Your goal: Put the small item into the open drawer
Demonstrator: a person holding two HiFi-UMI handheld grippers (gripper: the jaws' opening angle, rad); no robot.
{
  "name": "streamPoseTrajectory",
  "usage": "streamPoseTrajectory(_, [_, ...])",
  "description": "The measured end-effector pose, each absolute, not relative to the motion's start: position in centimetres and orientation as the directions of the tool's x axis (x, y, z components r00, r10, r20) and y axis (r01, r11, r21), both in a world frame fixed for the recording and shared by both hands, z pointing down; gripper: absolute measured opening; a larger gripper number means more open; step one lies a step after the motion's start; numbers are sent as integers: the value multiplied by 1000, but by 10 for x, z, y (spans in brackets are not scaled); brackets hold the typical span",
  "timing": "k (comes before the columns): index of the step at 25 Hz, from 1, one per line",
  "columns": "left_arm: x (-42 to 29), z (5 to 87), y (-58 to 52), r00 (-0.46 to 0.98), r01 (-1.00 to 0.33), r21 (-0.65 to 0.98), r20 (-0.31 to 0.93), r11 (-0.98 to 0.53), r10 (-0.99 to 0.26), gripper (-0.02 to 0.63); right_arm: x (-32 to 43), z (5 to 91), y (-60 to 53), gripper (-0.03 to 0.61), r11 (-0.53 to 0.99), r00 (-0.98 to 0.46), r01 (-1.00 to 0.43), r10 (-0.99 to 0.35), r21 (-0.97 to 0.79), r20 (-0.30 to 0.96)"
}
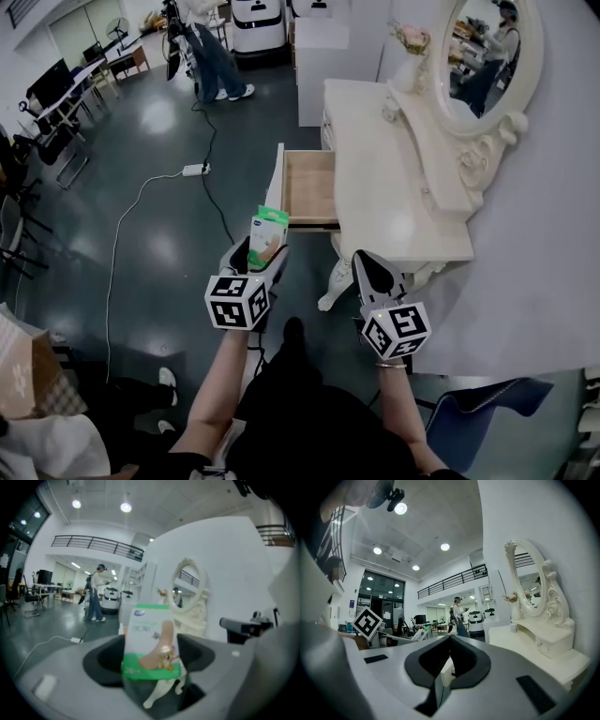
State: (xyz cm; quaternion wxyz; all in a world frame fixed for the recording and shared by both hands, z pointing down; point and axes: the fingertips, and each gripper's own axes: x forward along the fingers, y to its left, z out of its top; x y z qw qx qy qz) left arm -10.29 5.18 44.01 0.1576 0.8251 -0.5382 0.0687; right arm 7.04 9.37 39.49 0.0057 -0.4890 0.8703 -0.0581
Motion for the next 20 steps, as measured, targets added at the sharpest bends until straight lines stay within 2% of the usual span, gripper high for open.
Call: streamPoseTrajectory(20, [-129,453,-127,466,-883,218,299,-416,-833,352,43,392,-68,-3,445,-451,-891,-890,-91,69])
